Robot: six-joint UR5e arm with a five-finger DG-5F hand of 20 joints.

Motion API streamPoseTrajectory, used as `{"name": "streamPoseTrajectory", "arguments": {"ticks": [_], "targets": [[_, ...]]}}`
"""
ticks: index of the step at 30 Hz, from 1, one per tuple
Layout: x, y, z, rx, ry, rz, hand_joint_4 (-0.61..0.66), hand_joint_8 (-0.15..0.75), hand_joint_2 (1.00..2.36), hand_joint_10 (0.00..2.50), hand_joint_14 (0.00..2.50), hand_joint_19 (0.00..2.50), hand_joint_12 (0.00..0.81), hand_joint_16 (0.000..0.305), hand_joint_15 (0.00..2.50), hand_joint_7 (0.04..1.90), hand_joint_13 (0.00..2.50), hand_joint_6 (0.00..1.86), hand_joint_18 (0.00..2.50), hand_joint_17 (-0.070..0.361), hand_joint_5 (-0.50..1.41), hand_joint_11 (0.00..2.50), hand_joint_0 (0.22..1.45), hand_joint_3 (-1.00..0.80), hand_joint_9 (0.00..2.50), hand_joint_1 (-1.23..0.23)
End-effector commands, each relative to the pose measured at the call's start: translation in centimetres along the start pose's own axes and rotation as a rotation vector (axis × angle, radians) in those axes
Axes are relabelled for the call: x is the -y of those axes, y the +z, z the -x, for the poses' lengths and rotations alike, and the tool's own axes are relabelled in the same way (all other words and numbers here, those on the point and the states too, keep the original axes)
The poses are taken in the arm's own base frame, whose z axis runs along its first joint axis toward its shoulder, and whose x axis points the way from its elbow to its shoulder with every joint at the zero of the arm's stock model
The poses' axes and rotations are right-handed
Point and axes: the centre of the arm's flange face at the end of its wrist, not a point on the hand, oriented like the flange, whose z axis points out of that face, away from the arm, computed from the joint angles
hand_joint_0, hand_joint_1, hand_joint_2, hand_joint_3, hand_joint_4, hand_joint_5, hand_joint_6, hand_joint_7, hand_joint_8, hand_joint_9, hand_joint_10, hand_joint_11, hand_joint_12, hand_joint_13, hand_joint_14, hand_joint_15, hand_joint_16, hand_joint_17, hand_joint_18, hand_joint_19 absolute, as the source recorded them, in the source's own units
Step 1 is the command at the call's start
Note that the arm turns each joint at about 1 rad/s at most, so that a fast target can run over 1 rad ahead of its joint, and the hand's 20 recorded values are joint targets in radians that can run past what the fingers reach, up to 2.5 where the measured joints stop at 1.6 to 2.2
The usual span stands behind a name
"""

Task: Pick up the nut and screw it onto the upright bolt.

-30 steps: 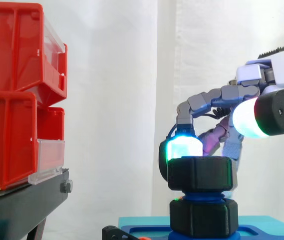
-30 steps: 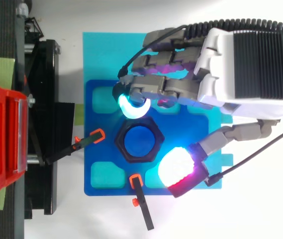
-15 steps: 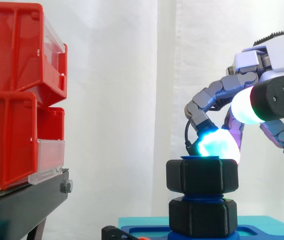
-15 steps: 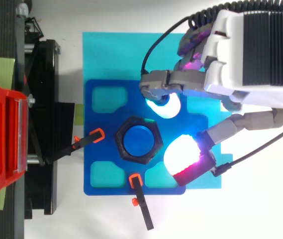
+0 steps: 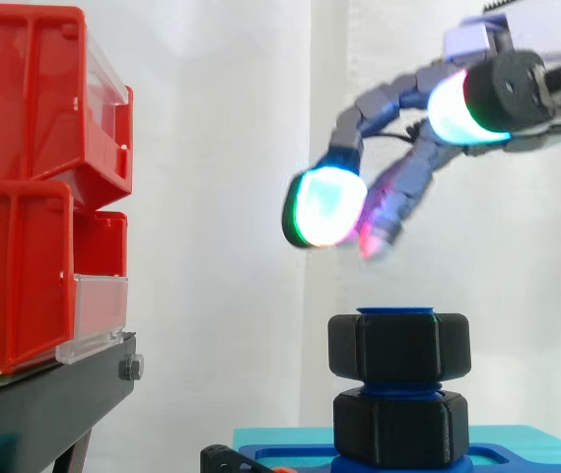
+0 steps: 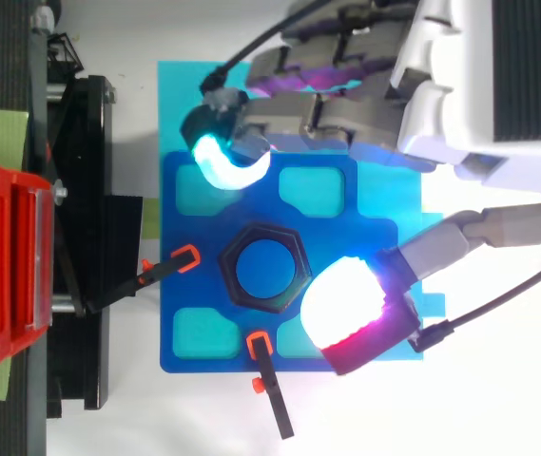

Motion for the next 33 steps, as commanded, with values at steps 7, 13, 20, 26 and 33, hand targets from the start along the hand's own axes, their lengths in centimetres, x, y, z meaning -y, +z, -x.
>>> {"name": "streamPoseTrajectory", "arguments": {"ticks": [7,13,20,26,33], "targets": [[-0.9,1.7,-1.5,0.056,0.057,0.031,0.05,0.215,1.0,0.0,0.0,0.04,0.364,0.053,0.0,0.62,0.17,0.5,0.0,0.119,-0.17,0.0,0.42,-0.5,0.52,-0.36],[-1.4,1.9,-4.8,0.056,0.095,0.053,-0.03,0.136,1.0,0.0,0.0,0.0,0.334,0.058,0.0,0.54,0.0,0.5,0.0,0.129,-0.19,0.0,0.42,-0.5,0.12,-0.36],[-1.9,1.8,-6.5,0.07,0.112,0.072,-0.03,0.137,1.0,0.0,0.0,0.0,0.342,0.06,0.0,0.54,0.0,0.5,0.0,0.134,-0.2,0.0,0.41,-0.5,0.02,-0.36],[-2.1,1.5,-7.2,0.039,0.111,0.073,0.01,0.151,1.0,0.0,0.0,0.0,0.347,0.06,0.0,0.57,0.0,0.5,0.0,0.134,-0.19,0.0,0.41,-0.5,0.03,-0.36],[-1.6,1.2,-7.4,0.011,0.096,0.058,0.03,0.163,1.0,0.0,0.0,0.0,0.353,0.061,0.0,0.58,0.0,0.5,0.0,0.137,-0.18,0.0,0.41,-0.5,0.05,-0.35]]}}
